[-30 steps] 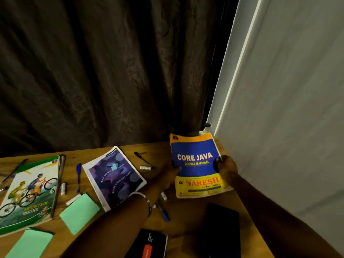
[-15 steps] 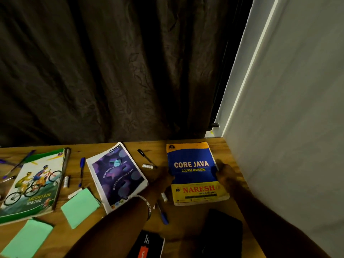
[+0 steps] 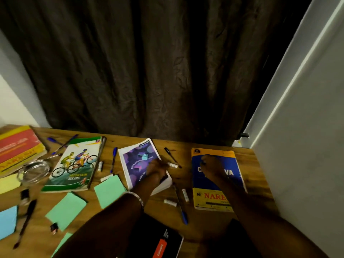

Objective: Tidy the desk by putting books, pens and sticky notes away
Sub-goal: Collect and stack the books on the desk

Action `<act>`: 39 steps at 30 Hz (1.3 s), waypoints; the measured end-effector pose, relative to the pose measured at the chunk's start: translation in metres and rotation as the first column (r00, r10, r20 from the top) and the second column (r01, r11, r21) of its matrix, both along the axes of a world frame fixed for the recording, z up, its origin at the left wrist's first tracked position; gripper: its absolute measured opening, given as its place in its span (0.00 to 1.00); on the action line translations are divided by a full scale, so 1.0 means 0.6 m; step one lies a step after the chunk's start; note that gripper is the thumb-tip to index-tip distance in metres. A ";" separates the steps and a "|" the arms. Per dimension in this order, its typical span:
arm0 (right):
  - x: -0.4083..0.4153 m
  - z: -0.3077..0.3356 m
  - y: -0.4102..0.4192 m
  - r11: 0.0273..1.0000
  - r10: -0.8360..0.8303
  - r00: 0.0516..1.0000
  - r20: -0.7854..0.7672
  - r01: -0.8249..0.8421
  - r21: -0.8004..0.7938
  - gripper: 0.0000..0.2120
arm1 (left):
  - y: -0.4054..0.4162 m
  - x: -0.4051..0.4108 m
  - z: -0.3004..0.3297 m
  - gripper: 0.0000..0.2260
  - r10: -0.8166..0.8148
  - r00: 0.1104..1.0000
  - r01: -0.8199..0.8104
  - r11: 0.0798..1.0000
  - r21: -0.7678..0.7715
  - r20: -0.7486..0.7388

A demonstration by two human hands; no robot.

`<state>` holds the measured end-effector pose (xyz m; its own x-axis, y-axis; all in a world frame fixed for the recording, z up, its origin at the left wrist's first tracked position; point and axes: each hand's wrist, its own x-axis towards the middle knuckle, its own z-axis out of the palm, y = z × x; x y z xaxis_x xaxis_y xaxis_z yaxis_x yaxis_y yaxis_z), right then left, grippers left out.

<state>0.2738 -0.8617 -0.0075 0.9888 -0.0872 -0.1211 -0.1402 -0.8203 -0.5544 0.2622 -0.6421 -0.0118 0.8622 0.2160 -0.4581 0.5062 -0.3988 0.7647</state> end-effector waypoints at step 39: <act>0.015 -0.077 0.268 0.957 0.035 0.958 -0.285 0.050 0.285 0.25 | 0.205 -0.052 -0.030 0.16 0.395 0.918 -0.344 0.774 -0.532 -0.019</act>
